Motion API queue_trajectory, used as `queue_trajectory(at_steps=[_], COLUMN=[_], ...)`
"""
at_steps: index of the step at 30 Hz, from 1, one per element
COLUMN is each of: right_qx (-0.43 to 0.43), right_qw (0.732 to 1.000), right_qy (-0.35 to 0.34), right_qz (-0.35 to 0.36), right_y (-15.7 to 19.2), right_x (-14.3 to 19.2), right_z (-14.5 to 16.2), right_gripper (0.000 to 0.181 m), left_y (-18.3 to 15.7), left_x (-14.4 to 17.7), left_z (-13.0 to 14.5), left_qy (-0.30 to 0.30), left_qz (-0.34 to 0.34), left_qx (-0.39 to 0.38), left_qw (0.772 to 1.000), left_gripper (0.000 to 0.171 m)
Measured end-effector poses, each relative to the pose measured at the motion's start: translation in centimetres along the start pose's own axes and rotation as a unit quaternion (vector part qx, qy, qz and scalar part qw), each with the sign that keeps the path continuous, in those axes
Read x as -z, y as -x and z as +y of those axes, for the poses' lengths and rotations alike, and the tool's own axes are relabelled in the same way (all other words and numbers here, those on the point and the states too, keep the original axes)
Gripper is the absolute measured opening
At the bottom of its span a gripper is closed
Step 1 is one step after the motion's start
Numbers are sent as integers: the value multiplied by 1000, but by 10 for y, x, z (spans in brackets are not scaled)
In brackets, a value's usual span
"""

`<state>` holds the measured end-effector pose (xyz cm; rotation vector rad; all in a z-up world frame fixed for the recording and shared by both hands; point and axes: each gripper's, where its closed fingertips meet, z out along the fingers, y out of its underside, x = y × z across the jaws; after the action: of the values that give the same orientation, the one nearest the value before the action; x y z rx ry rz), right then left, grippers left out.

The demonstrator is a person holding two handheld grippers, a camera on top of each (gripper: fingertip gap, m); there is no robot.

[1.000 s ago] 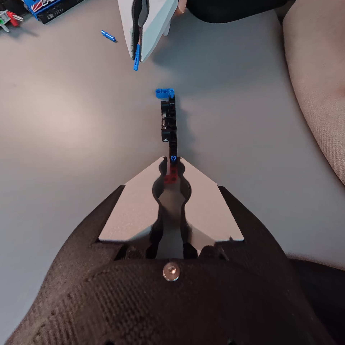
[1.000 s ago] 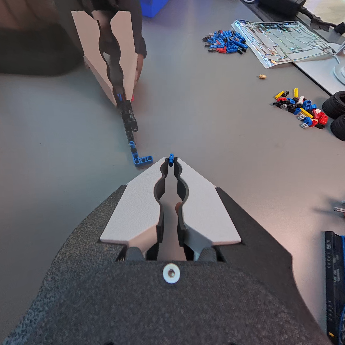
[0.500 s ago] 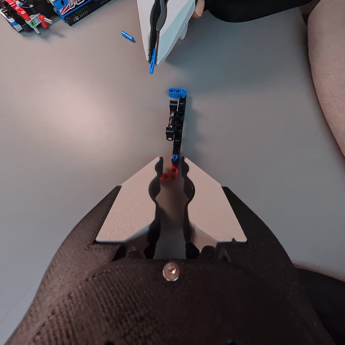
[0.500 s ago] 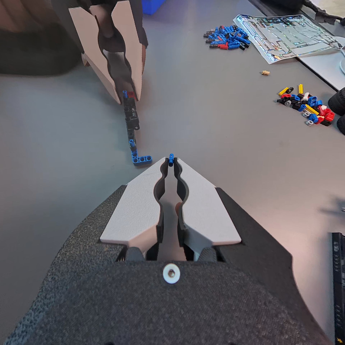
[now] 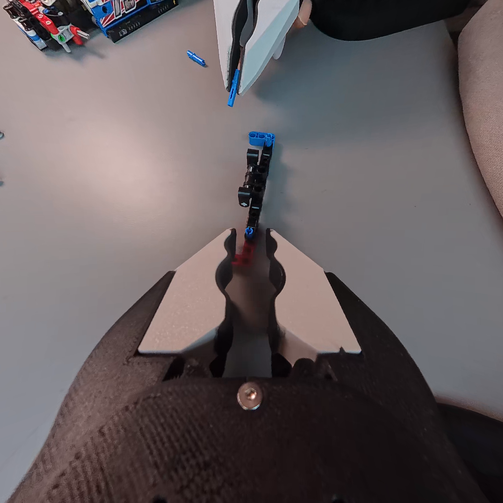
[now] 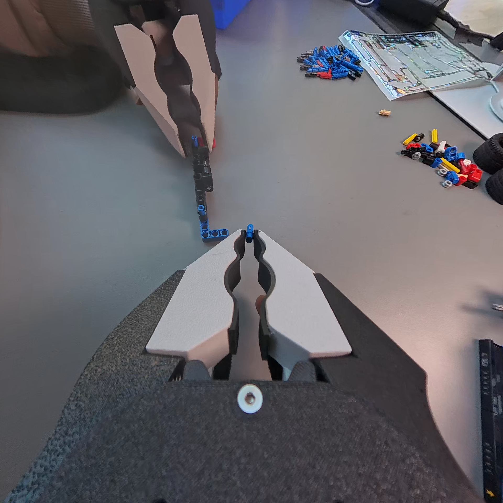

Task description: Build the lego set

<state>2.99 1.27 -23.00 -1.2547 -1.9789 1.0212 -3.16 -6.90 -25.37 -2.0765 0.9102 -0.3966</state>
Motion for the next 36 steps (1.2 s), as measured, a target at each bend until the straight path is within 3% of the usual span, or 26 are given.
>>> queue_trajectory(at_steps=[6,11,36], right_qx=[0,1,-16], right_qw=[1000,1000,999], right_qy=[-1,-2,-13], right_qz=[-4,-10,-31], right_y=[2,4,9], right_x=[-1,-1,-5], right_z=[0,0,-2], right_gripper=[3,3,3], left_y=[-3,-6,-12], left_x=[-4,-11,-19], left_z=[-9,-14,-19], left_qy=[-17,-16,-6], left_qz=[0,-4,-37], left_qx=[-6,-16,-11], left_qw=[1000,1000,999], left_gripper=[23,8,16])
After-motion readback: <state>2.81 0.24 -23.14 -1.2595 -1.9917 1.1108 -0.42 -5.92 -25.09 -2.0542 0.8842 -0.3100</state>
